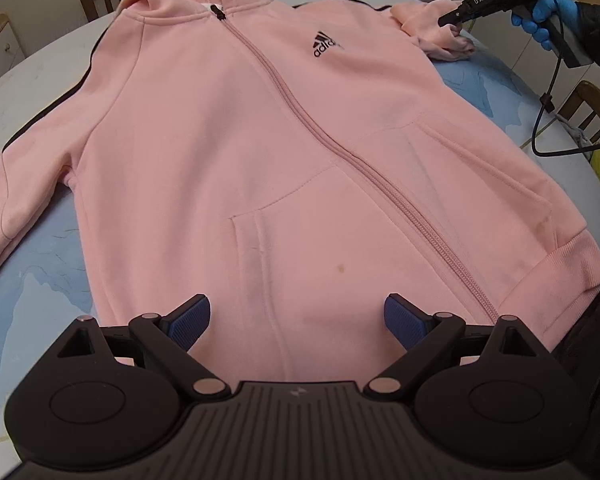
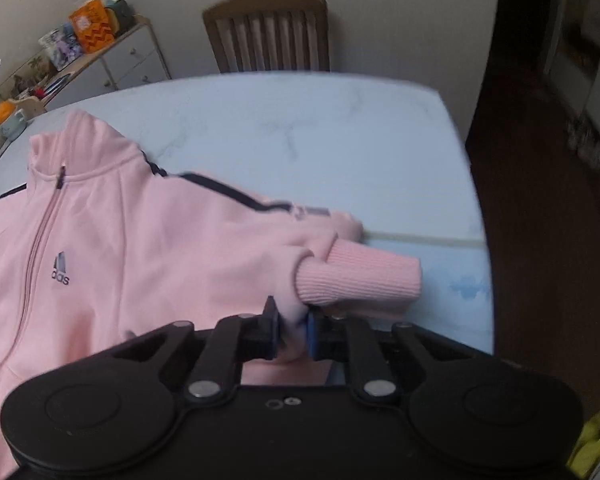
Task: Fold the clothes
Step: 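Fold the sleeve across the hoodie front with the right gripper and release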
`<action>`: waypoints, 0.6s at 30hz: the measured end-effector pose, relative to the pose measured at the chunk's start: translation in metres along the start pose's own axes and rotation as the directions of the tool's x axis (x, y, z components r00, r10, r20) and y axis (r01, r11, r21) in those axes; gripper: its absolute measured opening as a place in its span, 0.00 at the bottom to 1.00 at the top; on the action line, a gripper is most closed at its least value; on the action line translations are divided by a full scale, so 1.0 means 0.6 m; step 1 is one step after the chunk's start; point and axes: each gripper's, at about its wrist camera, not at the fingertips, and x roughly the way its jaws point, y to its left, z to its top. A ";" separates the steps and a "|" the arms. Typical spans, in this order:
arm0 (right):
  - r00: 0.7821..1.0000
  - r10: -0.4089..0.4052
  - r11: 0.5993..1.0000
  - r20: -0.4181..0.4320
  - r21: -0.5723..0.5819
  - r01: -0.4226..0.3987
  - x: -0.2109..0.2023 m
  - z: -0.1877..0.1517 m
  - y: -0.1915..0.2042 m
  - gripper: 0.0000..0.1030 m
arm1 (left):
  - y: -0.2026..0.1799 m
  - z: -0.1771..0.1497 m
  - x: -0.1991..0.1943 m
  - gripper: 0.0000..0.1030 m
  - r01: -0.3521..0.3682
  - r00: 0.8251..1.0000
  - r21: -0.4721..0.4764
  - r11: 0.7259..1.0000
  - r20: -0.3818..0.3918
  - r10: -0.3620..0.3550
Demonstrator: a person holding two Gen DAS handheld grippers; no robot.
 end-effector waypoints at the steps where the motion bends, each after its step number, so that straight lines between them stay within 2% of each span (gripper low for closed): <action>1: 1.000 -0.008 0.999 0.026 -0.036 0.009 -0.013 0.004 0.019 1.00 | 0.006 -0.001 -0.003 0.92 0.008 1.000 0.003 1.000 0.013 -0.008; 2: 0.999 -0.015 0.997 0.051 -0.072 0.018 -0.025 0.009 0.039 1.00 | 0.012 -0.002 -0.006 0.92 0.015 1.000 0.007 1.000 0.026 -0.015; 5: 0.994 0.046 0.981 0.096 -0.194 -0.027 -0.054 0.023 0.141 1.00 | 0.032 -0.003 -0.013 0.92 0.040 0.997 0.013 0.999 0.071 -0.040; 8: 0.986 0.134 0.940 0.102 -0.328 -0.093 -0.069 0.026 0.258 1.00 | 0.055 -0.005 -0.026 0.92 0.074 0.991 0.015 0.997 0.114 -0.075; 12: 0.972 0.236 0.856 0.016 -0.476 -0.200 -0.044 0.002 0.415 1.00 | 0.085 -0.012 -0.043 0.92 0.104 0.984 0.039 0.994 0.138 -0.108; 14: 0.958 0.281 0.823 -0.053 -0.500 -0.269 -0.025 -0.019 0.473 1.00 | 0.102 -0.016 -0.050 0.92 0.117 0.982 0.045 0.992 0.144 -0.122; 16: 0.949 0.297 0.785 -0.106 -0.538 -0.306 -0.009 -0.044 0.523 1.00 | 0.117 -0.023 -0.057 0.92 0.132 0.979 0.053 0.990 0.149 -0.138; 18: 0.950 0.284 0.772 -0.132 -0.557 -0.308 -0.004 -0.063 0.543 1.00 | 0.130 -0.028 -0.060 0.92 0.142 0.977 0.069 0.987 0.151 -0.151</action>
